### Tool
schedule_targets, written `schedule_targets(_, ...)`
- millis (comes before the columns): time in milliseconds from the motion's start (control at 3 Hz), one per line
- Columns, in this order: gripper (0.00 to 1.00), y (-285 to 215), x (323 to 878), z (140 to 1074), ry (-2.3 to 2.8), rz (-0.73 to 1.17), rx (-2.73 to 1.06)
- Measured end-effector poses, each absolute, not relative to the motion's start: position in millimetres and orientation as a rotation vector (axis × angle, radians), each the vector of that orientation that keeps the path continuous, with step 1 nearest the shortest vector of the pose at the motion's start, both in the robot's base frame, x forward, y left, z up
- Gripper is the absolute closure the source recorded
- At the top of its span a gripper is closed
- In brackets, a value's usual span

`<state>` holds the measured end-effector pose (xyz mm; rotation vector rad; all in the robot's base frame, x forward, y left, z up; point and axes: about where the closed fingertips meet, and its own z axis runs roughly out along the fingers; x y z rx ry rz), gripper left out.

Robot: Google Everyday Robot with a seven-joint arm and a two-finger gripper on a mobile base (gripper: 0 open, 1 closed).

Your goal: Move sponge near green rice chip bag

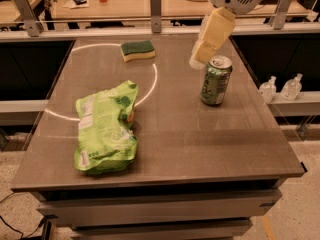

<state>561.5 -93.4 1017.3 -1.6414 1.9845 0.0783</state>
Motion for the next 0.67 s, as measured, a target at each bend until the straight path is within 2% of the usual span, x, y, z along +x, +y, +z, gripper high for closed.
schedule_targets(667,0.00,-25.8,615.9,988.3,1.818,-0.007,-1.681)
